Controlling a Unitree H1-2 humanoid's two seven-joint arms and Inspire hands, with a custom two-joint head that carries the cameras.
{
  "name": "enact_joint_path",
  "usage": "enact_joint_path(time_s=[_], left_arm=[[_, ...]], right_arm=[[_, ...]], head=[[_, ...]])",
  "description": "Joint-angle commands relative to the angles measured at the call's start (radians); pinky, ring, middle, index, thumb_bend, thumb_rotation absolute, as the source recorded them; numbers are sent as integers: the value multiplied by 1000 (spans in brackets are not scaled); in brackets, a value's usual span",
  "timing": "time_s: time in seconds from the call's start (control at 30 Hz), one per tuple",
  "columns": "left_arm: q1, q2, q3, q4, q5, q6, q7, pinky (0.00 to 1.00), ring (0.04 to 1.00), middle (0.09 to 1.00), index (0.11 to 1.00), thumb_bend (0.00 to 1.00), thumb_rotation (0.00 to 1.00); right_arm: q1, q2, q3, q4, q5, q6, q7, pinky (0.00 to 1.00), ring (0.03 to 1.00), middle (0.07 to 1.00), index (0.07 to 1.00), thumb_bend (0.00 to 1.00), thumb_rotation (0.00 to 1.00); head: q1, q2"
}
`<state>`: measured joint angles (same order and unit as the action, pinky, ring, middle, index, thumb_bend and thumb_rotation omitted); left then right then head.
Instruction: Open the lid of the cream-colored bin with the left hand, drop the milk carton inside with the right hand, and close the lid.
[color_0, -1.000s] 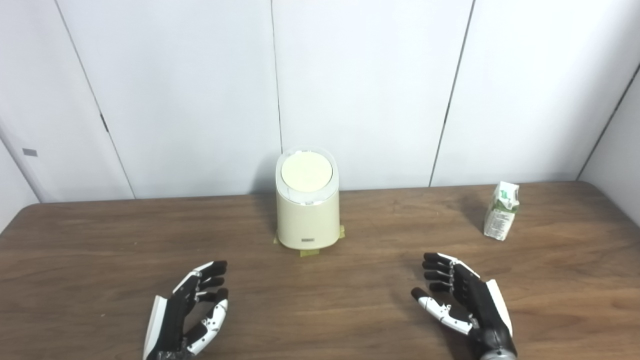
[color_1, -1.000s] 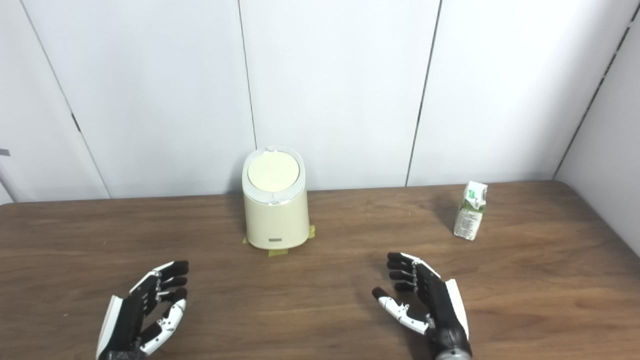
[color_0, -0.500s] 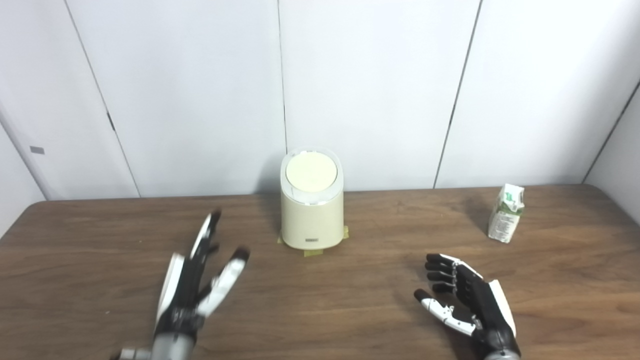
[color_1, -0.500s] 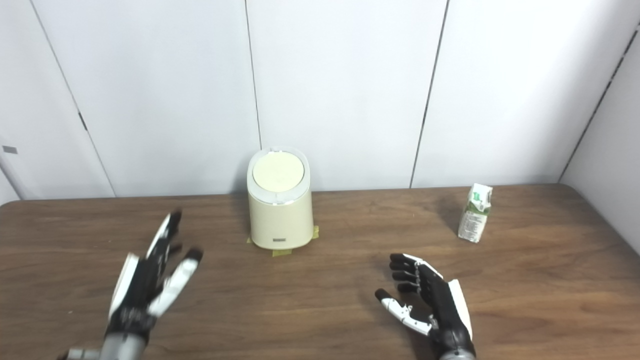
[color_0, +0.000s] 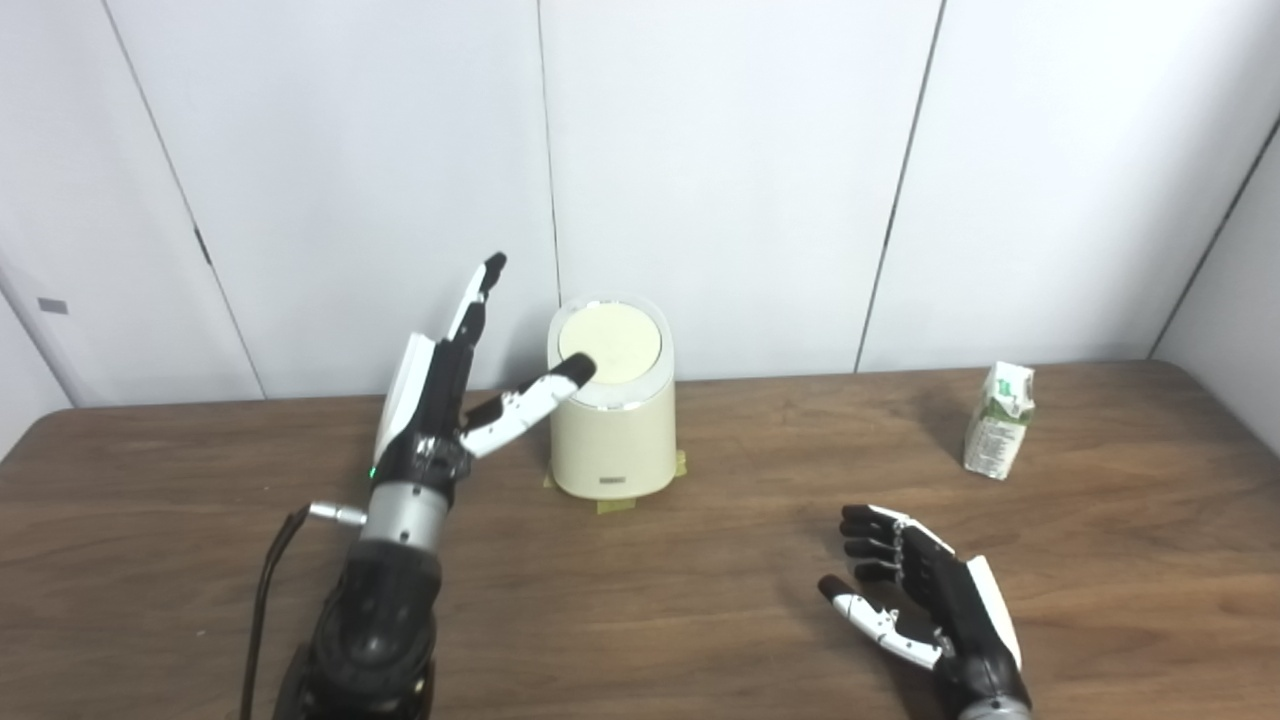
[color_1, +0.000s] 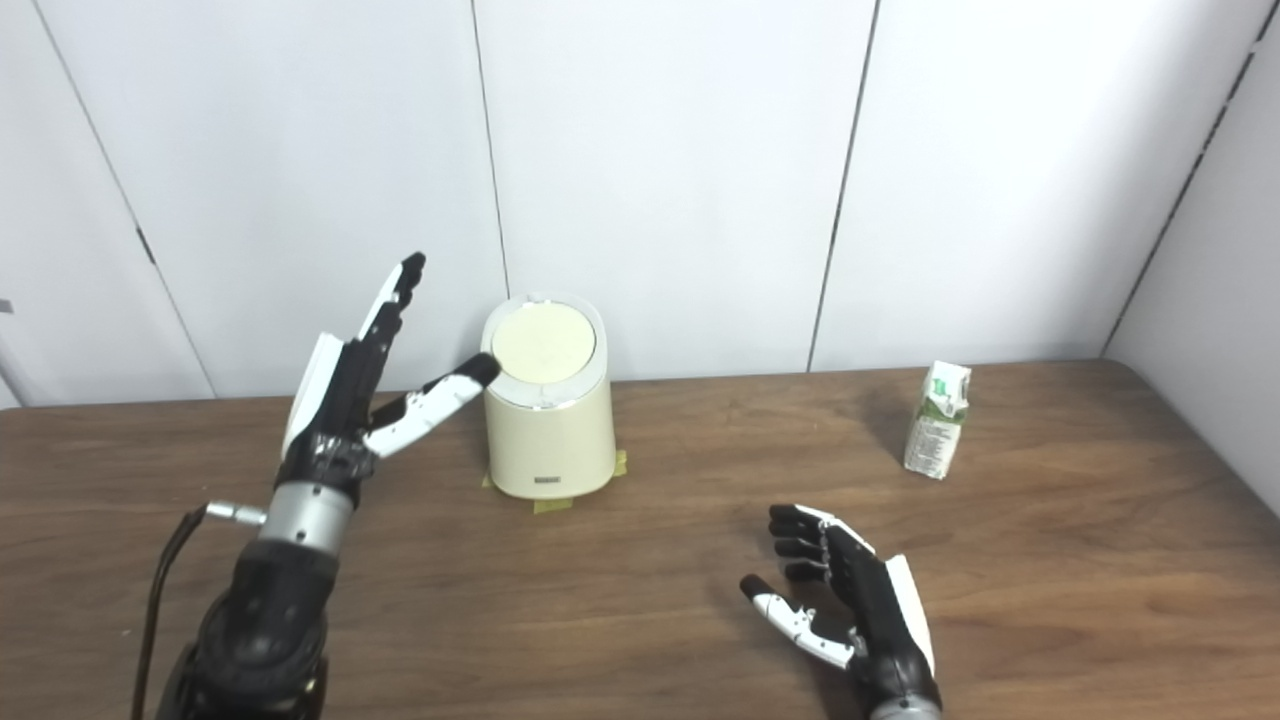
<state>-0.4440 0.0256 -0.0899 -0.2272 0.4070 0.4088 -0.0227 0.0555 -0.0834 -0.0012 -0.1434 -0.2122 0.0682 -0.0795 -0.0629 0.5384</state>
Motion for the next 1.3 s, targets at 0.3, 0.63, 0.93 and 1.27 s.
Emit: enact_joint_path(time_s=[0.3,0.63,0.93,1.27], left_arm=[[-232,-156,137,230,187,61,1,1000,1000,1000,1000,895,349],[-300,-141,117,372,190,60,49,1000,1000,1000,1000,883,313],[-315,-136,65,400,202,59,116,1000,1000,1000,1000,944,183],[-322,-86,-31,463,287,60,169,1000,1000,1000,1000,962,119]], right_arm=[[-19,4,4,40,11,-15,9,658,731,743,721,284,96],[-27,9,9,55,-4,-4,0,669,740,756,734,284,106],[-25,15,6,45,4,6,1,665,737,756,734,286,99],[-21,11,11,39,-2,-9,-1,646,728,747,719,293,70]], head=[[0,-27],[-10,-46],[-11,-45],[-10,-34]])
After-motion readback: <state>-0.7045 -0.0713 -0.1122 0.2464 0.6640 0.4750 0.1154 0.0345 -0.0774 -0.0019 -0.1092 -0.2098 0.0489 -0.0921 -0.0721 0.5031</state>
